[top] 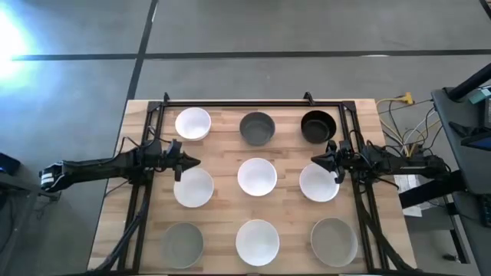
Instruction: Nest bowls inside each other
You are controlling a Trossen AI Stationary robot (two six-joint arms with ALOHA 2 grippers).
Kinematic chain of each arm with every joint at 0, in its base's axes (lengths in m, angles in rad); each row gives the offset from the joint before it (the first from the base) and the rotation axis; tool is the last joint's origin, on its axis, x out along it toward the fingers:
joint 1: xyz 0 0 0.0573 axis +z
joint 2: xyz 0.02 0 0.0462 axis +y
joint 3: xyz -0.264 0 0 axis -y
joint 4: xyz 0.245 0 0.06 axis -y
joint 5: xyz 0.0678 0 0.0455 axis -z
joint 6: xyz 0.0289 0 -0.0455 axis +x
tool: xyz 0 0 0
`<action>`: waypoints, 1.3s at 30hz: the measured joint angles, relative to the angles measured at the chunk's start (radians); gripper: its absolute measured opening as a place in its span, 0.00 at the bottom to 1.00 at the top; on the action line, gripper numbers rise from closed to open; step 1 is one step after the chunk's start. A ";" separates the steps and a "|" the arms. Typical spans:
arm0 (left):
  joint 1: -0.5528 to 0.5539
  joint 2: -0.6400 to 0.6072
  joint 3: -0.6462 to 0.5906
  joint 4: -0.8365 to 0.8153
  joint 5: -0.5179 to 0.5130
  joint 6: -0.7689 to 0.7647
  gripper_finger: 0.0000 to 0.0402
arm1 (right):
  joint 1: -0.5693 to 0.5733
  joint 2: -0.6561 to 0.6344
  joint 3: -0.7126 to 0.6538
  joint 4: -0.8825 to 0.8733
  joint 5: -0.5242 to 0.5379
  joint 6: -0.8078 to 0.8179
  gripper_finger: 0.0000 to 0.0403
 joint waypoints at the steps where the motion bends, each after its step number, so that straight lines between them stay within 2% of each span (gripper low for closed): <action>1: 0.000 0.000 0.000 0.000 0.000 0.000 0.00 | 0.000 0.000 0.000 0.000 0.000 0.000 0.02; 19: 0.000 0.000 0.000 0.000 0.000 0.000 0.00 | 0.000 0.000 0.000 0.000 0.000 -0.006 0.02; 26: 0.000 0.000 0.000 0.000 0.000 0.000 0.00 | 0.000 0.000 0.000 0.001 0.080 -0.420 0.02; 31: 0.000 0.000 0.000 0.000 0.000 0.000 0.00 | 0.000 0.000 0.000 0.008 0.080 -0.514 0.02; 35: 0.000 0.000 0.000 0.000 0.000 0.000 0.00 | 0.000 0.000 0.000 0.010 0.079 -0.475 0.02; 39: 0.000 0.000 0.000 0.000 0.000 0.000 0.00 | 0.000 0.000 0.000 0.110 0.084 -0.057 0.02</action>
